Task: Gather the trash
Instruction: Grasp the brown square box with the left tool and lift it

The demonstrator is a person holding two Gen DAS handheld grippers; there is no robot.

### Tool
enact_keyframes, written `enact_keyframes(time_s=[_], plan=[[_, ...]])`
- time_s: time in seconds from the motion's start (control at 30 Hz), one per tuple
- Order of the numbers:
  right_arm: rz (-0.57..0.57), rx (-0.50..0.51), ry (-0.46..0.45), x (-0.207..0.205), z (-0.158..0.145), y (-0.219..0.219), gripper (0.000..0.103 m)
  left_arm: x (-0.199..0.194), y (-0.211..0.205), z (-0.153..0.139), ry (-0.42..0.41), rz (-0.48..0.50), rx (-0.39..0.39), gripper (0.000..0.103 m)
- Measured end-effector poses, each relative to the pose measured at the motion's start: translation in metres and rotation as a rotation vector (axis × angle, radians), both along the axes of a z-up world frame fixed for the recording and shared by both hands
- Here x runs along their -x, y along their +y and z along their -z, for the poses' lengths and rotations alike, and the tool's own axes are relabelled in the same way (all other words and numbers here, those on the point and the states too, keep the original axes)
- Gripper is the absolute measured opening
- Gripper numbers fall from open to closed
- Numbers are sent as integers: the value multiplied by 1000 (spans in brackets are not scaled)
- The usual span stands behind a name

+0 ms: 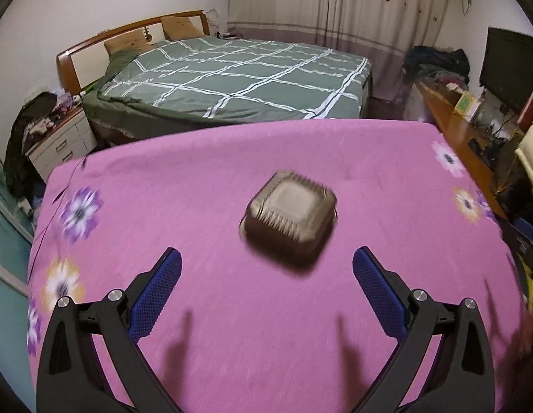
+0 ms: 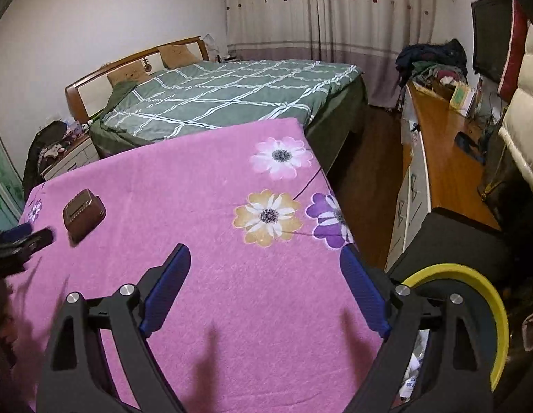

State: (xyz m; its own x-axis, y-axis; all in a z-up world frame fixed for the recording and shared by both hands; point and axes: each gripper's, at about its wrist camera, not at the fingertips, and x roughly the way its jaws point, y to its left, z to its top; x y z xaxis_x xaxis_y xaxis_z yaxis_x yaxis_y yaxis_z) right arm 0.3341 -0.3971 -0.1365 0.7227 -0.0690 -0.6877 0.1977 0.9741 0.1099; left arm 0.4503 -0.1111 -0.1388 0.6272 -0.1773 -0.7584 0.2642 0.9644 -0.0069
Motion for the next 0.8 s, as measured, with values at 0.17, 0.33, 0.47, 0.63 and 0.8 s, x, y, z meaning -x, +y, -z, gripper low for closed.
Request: enact_keyframes(time_s=[0.17,0.33,0.47,0.63,0.8], plan=[[-13,-25,12,-1,1,0,84,-33,-18,8,4,-14,-23,98],[-21,-36,13,0,0,0,85,-55,-22,16,29,-32,-6,98],[-18,-50,18,-1,1,-3,85,-65,-26,21,48,-22,-1,94],[-23,-55,22,-2,1,-3,86,-68,-37,25,56,17,-29,85],[-22,-58,27,-2,3,-3,86,-70,-42,27,70,27,-22,71]])
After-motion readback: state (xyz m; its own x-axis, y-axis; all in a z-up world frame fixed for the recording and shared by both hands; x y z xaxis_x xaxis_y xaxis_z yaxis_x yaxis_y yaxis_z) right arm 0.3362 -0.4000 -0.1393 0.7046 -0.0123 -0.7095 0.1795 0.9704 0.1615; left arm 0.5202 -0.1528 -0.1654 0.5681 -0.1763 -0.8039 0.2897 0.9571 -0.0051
